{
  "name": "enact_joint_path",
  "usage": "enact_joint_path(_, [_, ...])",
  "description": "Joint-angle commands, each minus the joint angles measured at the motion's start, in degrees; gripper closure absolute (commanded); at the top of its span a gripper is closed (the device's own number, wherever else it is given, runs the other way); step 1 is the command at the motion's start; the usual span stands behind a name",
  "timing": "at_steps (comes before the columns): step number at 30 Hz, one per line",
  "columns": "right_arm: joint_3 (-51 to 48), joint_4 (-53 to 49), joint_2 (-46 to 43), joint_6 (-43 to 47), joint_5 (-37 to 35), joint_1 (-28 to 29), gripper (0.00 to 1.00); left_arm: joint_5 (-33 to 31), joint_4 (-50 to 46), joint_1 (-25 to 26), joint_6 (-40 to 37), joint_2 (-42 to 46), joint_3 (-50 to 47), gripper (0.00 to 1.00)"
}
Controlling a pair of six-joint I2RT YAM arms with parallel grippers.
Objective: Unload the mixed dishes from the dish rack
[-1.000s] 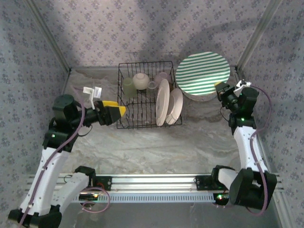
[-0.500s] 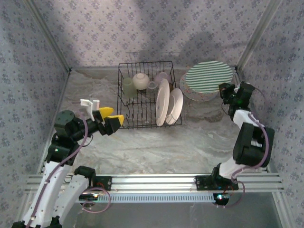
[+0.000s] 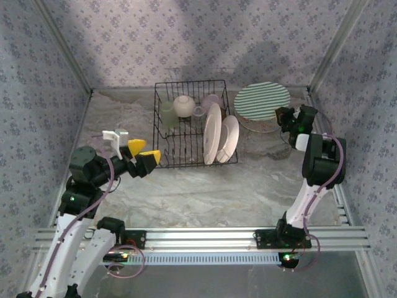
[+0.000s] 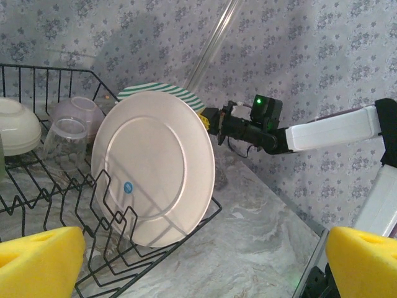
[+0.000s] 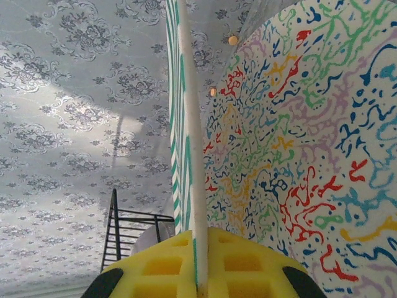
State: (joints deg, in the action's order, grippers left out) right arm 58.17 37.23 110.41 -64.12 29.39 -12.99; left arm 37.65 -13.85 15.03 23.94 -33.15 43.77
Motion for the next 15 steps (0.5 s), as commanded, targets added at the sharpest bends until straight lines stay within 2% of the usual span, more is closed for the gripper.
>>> enact_joint_path(1, [2.58, 6.02, 1.87, -1.61, 1.37, 0.18, 1.00, -0.39, 0.07, 0.18, -1.18, 0.10, -0.26, 0.01])
enact_joint_path(15, [3.53, 6.09, 5.41, -2.49, 1.02, 0.39, 1.00, 0.85, 0.78, 0.19, -1.09, 0.45, -0.53, 0.01])
